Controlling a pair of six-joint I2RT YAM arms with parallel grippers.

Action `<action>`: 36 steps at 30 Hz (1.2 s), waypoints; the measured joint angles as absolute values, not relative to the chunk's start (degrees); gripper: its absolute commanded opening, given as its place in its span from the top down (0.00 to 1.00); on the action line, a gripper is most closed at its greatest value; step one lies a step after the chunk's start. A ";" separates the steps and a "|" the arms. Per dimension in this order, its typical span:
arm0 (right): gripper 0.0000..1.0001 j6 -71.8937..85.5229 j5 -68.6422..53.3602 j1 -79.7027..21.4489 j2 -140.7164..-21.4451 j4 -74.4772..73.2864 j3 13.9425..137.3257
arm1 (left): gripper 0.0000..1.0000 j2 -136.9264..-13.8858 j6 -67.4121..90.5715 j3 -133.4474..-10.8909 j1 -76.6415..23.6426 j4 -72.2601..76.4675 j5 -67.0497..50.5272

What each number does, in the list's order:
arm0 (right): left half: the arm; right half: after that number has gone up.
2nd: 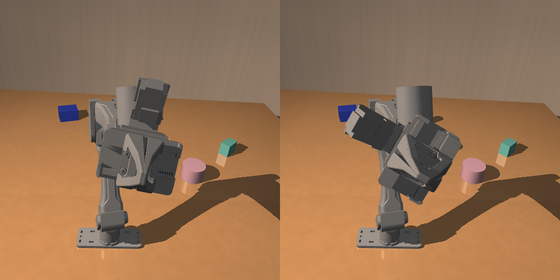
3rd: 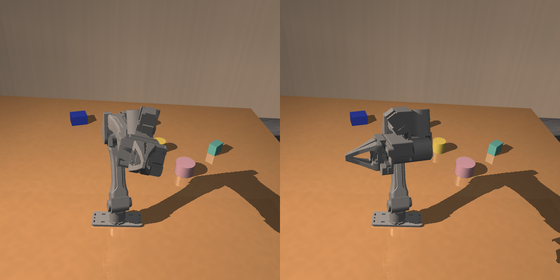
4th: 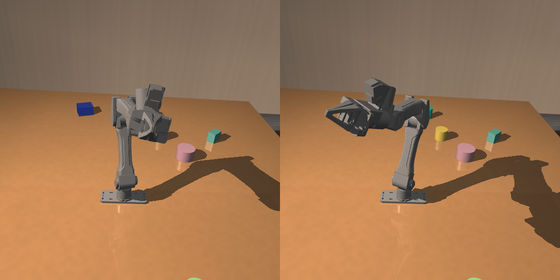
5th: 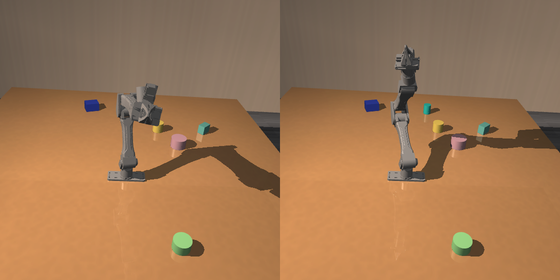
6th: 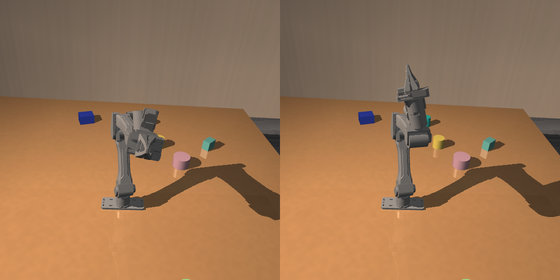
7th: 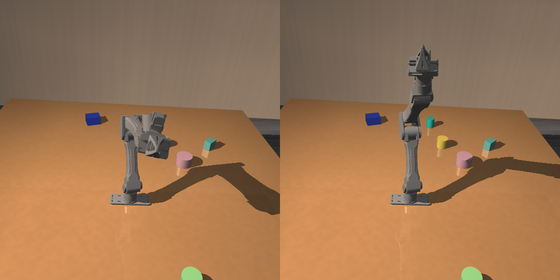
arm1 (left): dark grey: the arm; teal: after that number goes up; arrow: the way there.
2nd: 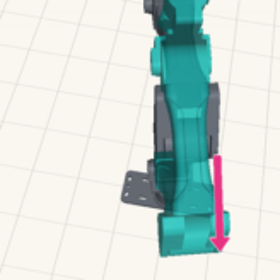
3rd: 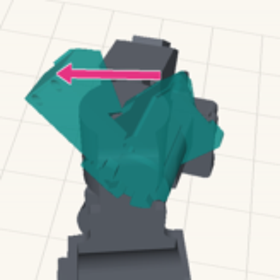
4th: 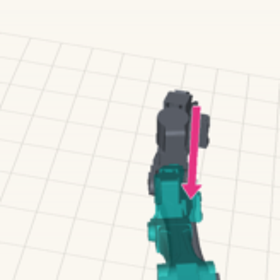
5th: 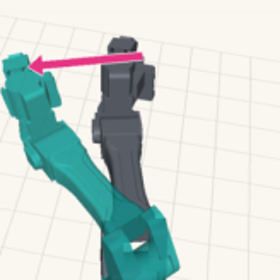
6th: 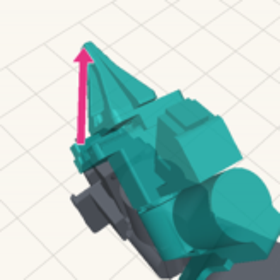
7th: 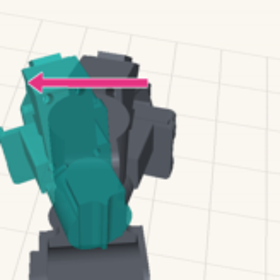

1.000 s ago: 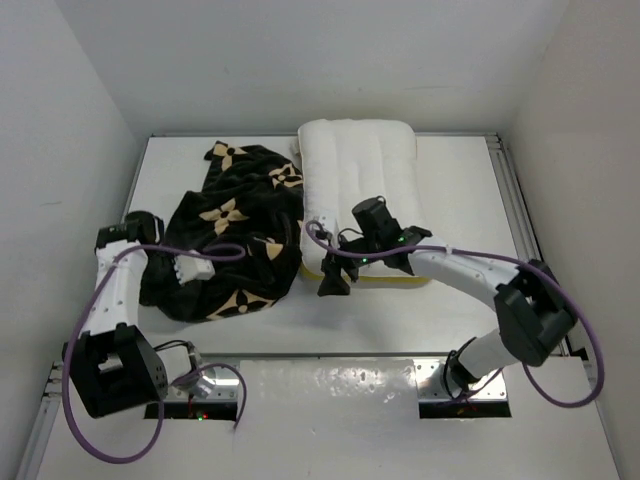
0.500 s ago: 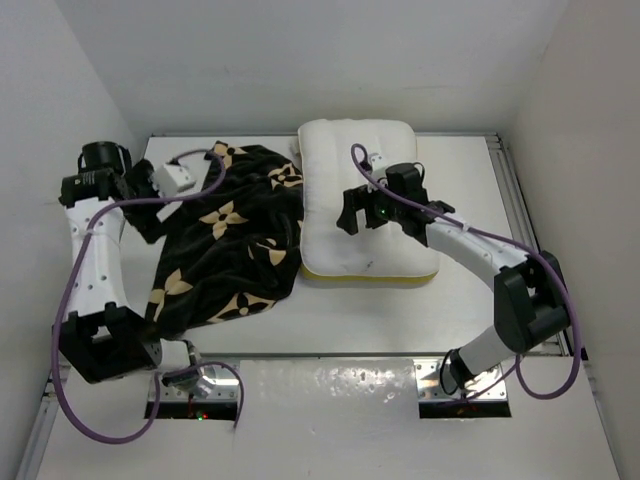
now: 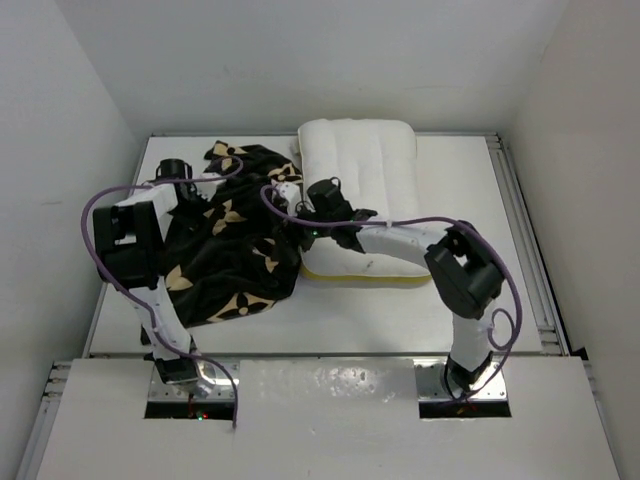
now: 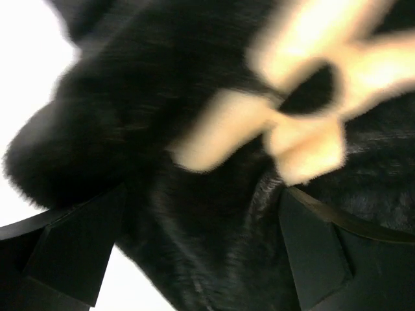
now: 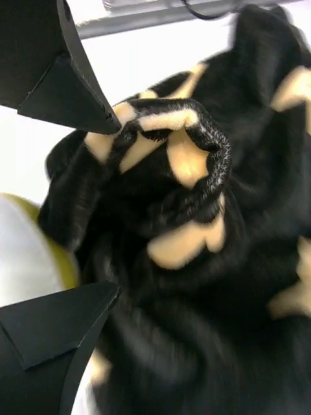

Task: Put the pillow into the pillowcase

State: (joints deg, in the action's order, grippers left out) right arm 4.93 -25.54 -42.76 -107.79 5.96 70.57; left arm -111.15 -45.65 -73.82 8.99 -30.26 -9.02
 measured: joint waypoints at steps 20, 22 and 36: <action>1.00 32.49 -24.18 -30.35 -111.44 26.00 68.14 | 0.87 -101.10 -20.01 -75.29 32.91 -23.92 -9.02; 0.68 33.28 -23.62 -29.21 -111.24 27.27 68.51 | 0.59 -96.47 -20.03 -73.65 33.21 -23.53 -8.16; 0.40 30.22 -30.46 -44.42 -118.24 23.49 78.43 | 0.52 -84.42 -48.07 -69.17 21.67 -40.16 -18.06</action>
